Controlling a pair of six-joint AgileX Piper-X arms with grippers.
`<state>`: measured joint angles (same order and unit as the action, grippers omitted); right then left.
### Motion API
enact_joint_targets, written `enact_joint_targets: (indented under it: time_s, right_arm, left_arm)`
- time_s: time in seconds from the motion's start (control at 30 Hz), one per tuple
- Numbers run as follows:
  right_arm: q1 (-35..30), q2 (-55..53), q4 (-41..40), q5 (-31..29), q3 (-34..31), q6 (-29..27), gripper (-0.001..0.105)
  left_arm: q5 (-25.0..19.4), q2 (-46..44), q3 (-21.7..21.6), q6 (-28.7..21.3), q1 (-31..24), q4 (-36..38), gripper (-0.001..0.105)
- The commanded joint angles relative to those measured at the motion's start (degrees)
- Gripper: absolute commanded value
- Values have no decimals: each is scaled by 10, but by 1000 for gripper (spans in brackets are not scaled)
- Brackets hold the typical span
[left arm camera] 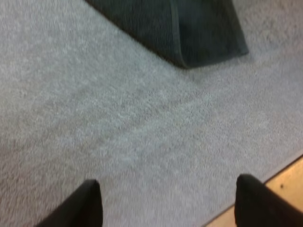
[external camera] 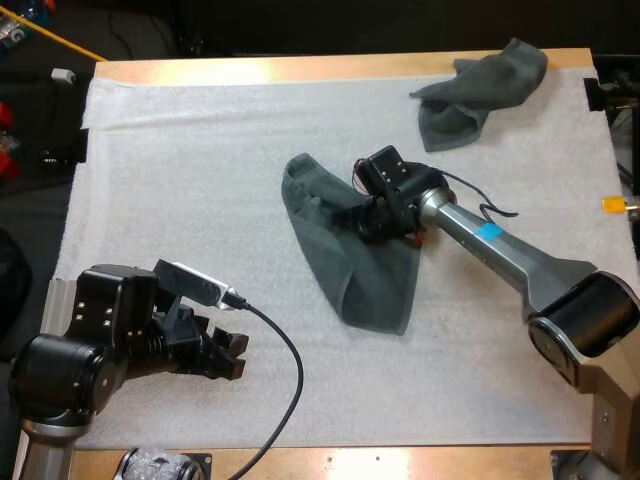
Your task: Pick towel from pile, fold and stack
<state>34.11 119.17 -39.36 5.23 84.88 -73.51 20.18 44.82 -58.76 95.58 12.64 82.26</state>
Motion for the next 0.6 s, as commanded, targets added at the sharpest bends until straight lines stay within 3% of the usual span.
enact_joint_targets:
  time_s: [0.0, 0.33, 0.57]
  right_arm:
    - [-6, 13, 21, -24, 5, 13, 0]
    - [-61, 13, 34, -150, 56, 20, 0]
    - [-74, -21, 30, -148, 77, 3, 0]
  left_arm:
    - [1, -3, 0, 5, -2, 1, 58]
    - [1, -3, 0, 5, -2, 1, 58]
    - [1, -3, 0, 5, -2, 1, 58]
